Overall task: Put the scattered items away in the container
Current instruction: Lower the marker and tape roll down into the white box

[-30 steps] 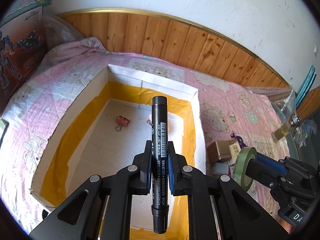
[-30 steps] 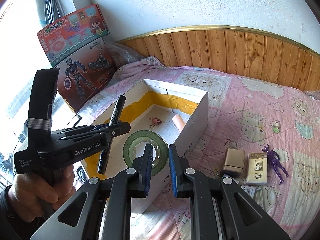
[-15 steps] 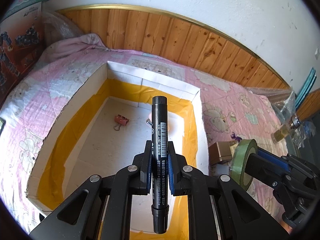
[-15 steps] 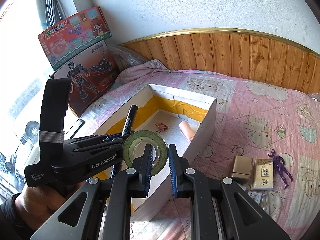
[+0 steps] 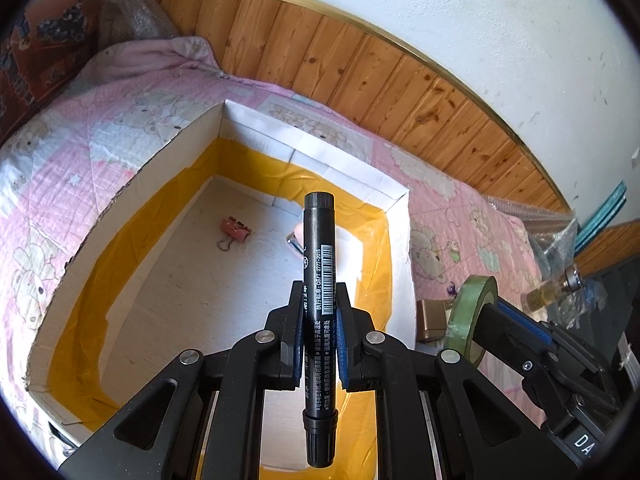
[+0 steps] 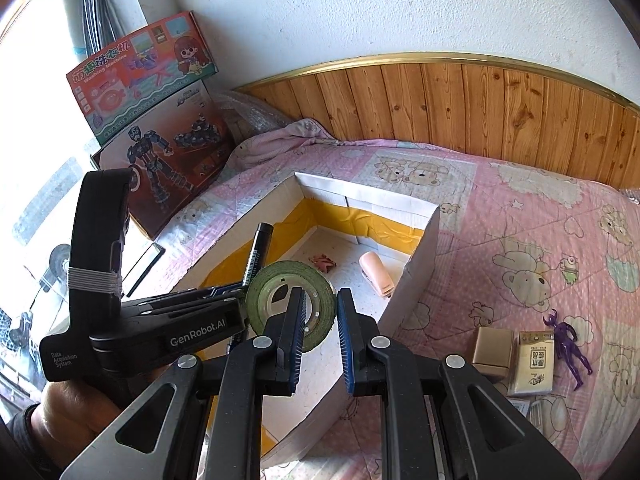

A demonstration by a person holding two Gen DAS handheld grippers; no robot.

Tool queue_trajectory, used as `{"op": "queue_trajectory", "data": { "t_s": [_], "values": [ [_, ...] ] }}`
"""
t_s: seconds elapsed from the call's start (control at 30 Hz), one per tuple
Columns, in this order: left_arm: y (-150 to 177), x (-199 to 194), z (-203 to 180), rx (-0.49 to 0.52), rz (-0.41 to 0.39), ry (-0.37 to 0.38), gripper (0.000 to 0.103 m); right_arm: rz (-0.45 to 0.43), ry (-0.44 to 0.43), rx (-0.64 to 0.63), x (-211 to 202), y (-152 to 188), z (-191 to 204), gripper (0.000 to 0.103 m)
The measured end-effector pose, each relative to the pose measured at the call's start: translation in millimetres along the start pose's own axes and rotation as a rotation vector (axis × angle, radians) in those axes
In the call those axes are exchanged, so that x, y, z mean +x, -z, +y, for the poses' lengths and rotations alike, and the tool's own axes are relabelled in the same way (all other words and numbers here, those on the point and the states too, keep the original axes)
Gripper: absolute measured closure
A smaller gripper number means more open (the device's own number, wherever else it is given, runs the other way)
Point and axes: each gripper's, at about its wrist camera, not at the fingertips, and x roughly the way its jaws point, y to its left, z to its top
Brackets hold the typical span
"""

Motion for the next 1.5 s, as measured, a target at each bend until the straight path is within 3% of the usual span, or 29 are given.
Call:
{"op": "queue_trajectory", "data": {
  "t_s": [0.47, 0.73, 0.83, 1.23, 1.5],
  "values": [
    [-24.3, -4.2, 42.8, -0.197, -0.049, 0.050, 0.090, 0.032, -0.006, -0.023, 28.0, -12.9, -7.3, 0.086],
    [-33.6, 0.9, 55.2, -0.231, -0.065, 0.029, 0.090, 0.061, -0.005, -0.038, 44.0, -13.8, -10.3, 0.086],
    [-34.9, 4.1, 49.0, -0.167, -0.074, -0.068, 0.090, 0.067, -0.004, -0.041, 47.5, -13.8, -12.8, 0.086],
    [-41.3, 24.9, 43.2, -0.029, -0.049, -0.212, 0.090, 0.095, 0.038, -0.134, 62.5, -18.4, 1.3, 0.086],
    [-45.8, 35.2, 47.0, -0.011, -0.030, -0.218, 0.090, 0.140, 0.072, -0.164, 76.0, -27.5, 7.5, 0.086]
  ]
}}
